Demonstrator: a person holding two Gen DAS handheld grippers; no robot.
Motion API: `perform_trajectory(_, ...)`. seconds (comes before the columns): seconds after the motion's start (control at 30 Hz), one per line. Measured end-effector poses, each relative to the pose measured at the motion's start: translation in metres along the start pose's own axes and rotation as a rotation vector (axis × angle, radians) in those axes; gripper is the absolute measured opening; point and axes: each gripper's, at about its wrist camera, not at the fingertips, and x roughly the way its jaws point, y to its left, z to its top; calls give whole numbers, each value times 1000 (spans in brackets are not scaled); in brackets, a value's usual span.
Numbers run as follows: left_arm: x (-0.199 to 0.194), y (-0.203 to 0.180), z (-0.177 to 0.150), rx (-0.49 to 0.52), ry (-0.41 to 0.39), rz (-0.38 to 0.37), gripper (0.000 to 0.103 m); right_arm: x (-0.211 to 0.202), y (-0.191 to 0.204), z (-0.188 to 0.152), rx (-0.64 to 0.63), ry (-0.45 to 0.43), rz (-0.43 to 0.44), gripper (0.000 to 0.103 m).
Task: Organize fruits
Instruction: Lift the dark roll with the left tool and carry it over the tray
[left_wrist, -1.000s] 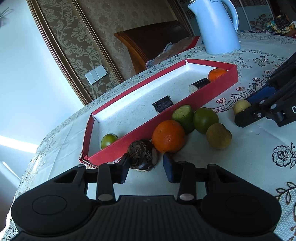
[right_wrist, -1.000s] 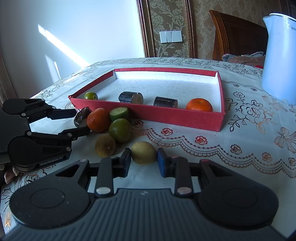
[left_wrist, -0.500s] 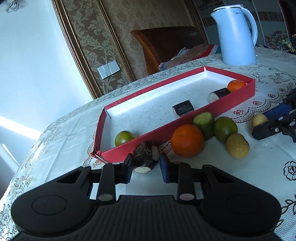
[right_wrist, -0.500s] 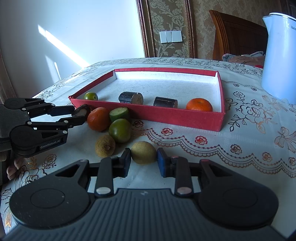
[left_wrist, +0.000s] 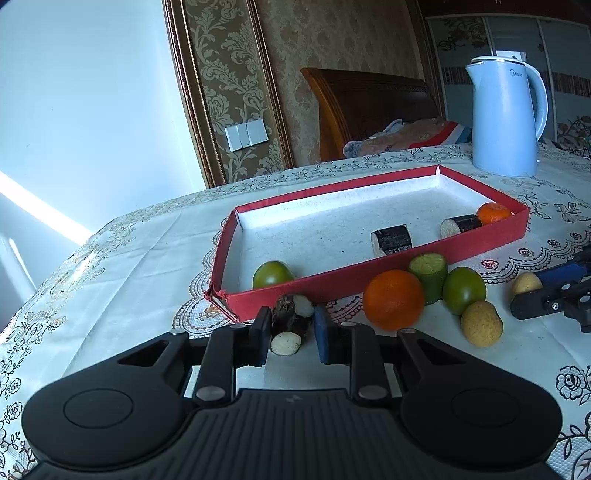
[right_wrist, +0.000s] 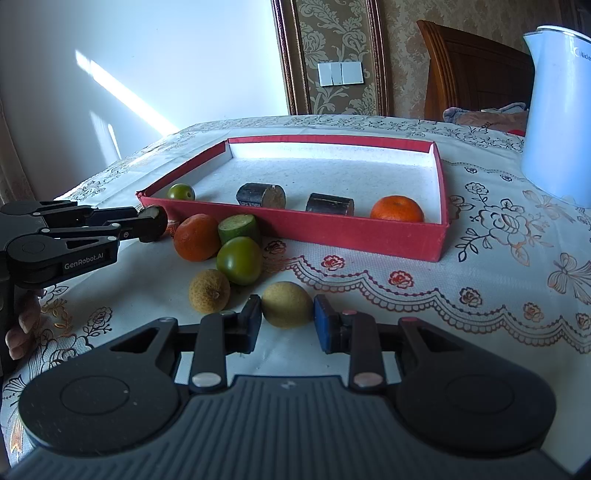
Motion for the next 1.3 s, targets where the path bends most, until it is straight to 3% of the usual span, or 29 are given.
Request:
perform_trajectory(0.8, 7, 13, -2, -88, 59, -8, 21, 0, 1, 0, -2, -1, -1, 29)
perform_trajectory(1.3, -14, 11, -2, -130, -32, 23, 20, -3, 1, 0, -5, -10, -15, 29)
